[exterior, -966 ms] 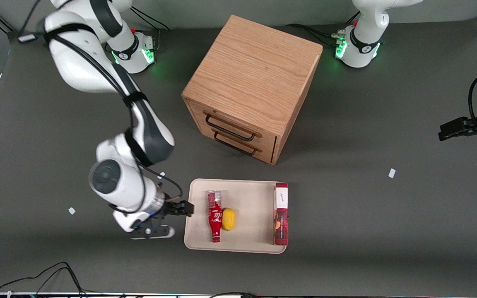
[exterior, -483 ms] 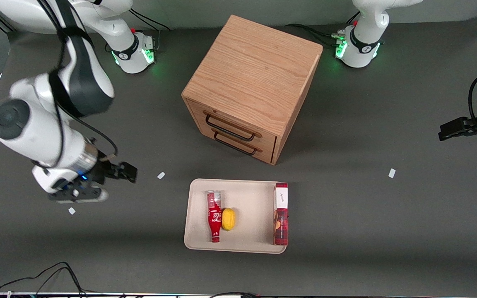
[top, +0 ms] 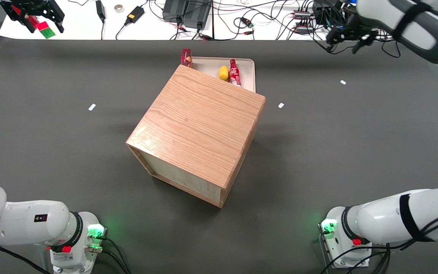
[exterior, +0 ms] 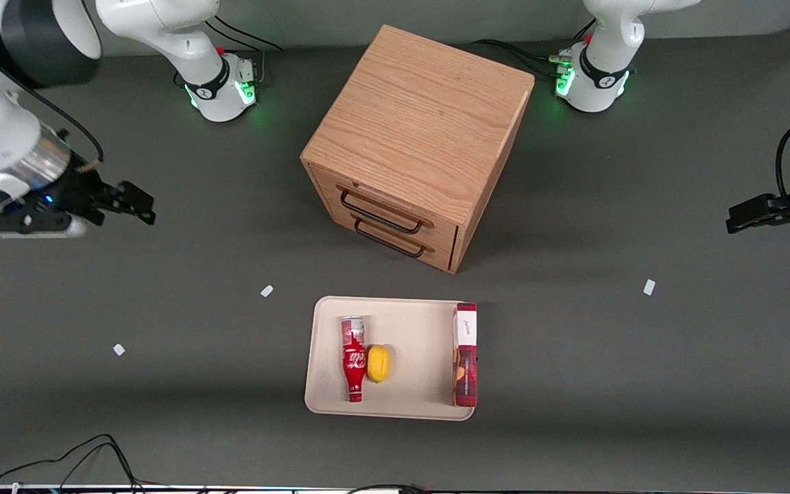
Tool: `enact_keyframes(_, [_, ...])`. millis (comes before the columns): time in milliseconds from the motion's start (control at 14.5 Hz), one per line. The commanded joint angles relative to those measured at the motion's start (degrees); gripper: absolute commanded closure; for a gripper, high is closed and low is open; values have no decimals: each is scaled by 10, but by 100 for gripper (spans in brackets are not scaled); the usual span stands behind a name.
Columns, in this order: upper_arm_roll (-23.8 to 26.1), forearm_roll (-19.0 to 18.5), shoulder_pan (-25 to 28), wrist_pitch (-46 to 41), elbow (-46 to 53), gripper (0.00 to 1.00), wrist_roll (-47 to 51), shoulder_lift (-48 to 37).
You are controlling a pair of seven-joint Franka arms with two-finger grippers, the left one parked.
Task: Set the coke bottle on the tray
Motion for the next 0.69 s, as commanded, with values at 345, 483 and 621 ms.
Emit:
enact_keyframes(345, [-23,-28,6,-93,33,0,-26,-42])
enact_keyframes(483, [-24,-28,4,-108,42,0,-17,-36])
enact_keyframes(621, [-31,-28,8,-109,52,0,-11,-24])
